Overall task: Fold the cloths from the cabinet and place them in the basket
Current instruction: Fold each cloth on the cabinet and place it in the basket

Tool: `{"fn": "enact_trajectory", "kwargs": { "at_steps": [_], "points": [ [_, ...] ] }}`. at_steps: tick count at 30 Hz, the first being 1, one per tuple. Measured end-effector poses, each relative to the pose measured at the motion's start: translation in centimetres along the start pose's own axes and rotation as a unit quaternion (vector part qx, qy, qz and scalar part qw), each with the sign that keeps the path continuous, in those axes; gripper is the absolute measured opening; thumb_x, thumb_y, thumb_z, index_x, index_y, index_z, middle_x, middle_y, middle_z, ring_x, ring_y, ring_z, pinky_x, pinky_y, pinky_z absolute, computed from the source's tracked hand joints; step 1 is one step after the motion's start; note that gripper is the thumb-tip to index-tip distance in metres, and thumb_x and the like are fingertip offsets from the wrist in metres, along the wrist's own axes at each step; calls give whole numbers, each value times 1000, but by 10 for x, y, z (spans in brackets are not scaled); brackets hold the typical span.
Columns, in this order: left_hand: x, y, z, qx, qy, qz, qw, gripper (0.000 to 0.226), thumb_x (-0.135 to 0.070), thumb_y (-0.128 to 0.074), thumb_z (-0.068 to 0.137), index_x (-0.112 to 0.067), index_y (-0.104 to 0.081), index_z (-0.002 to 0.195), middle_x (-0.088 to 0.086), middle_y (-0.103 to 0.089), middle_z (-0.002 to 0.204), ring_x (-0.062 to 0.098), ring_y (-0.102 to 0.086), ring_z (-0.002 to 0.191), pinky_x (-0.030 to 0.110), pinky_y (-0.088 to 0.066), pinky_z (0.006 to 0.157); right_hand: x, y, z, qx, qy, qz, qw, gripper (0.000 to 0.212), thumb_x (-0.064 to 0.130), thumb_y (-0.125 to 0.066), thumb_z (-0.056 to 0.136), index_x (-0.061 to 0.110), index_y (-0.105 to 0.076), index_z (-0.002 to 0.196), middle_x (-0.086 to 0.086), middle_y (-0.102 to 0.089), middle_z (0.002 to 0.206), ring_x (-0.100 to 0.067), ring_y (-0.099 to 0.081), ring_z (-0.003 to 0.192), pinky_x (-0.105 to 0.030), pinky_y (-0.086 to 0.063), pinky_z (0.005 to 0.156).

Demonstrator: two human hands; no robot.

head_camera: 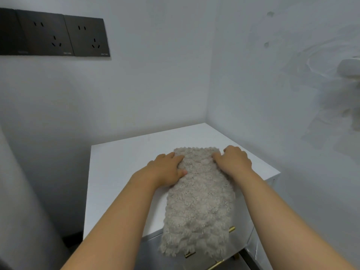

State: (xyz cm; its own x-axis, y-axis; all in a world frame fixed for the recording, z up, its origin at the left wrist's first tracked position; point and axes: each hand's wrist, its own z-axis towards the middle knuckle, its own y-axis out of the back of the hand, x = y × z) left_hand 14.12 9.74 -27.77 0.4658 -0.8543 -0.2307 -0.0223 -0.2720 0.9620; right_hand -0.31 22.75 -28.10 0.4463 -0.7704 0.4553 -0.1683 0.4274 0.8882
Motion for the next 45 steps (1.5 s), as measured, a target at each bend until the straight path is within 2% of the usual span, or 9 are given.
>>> {"fn": "enact_trajectory", "kwargs": {
  "at_steps": [5,10,15,20,25,29,33,36,45],
  "points": [
    [8,-9,19,-27,13,-64,997,66,-48,-41,97,-30,-8,152,-4,-14,159,21,-5,147,50,-5,117,8,-7,24,75,-9,75,994,31,47,-55,79,17,-48,85,-5,-56,94,-28,-53,96,-37,-40,83],
    [21,-5,43,-74,14,-177,981,90,-56,-56,86,-26,-4,152,-4,-31,153,20,-30,140,43,-21,115,19,-17,39,42,25,163,985,18,17,-62,80,16,-50,94,0,-57,87,-25,-58,90,-39,-45,89],
    [19,-4,67,-173,64,-225,957,90,-63,-53,84,-25,-7,152,-1,-41,148,23,-41,133,38,-33,106,25,-21,61,38,13,471,881,50,-3,-68,80,12,-50,125,-8,-64,107,-20,-64,84,-26,-51,64],
    [24,-3,79,-187,80,-318,926,94,-64,-60,79,-30,-9,151,4,-38,148,25,-41,133,42,-36,107,29,-26,72,70,57,522,848,38,-6,-68,78,11,-62,111,-7,-70,99,-18,-70,78,-28,-57,63],
    [33,-2,79,-221,38,-513,828,90,-17,-72,83,-24,-14,152,9,-51,95,14,-56,81,9,-45,57,23,-22,70,138,67,617,772,26,-13,-58,81,9,-64,94,-6,-73,77,-19,-70,66,-28,-56,57],
    [33,1,77,-193,41,-465,863,88,-24,-74,82,-22,-19,151,0,-53,105,14,-54,93,20,-43,77,22,-21,65,182,80,645,738,28,-15,-52,82,8,-63,95,-5,-73,76,-19,-71,68,-28,-57,58],
    [34,3,73,-161,30,-499,851,31,-23,-74,82,-21,-57,108,-15,-70,84,-2,-63,75,9,-45,69,19,-15,67,196,63,701,683,26,-9,-51,85,7,-62,101,-9,-73,83,-22,-71,74,-34,-60,65],
    [32,4,70,-188,29,-503,843,11,-12,-70,84,-14,-66,74,-6,-66,64,12,-62,66,15,-47,60,18,-17,68,199,32,675,709,23,1,-59,85,4,-62,108,-13,-72,92,-24,-71,80,-35,-59,69],
    [29,6,67,-211,32,-560,800,6,-8,-62,87,-4,-66,88,12,-59,77,19,-53,66,27,-40,61,20,-21,72,171,40,619,766,12,0,-54,89,6,-65,91,-10,-69,84,-18,-69,70,-28,-57,62]
  ]
}}
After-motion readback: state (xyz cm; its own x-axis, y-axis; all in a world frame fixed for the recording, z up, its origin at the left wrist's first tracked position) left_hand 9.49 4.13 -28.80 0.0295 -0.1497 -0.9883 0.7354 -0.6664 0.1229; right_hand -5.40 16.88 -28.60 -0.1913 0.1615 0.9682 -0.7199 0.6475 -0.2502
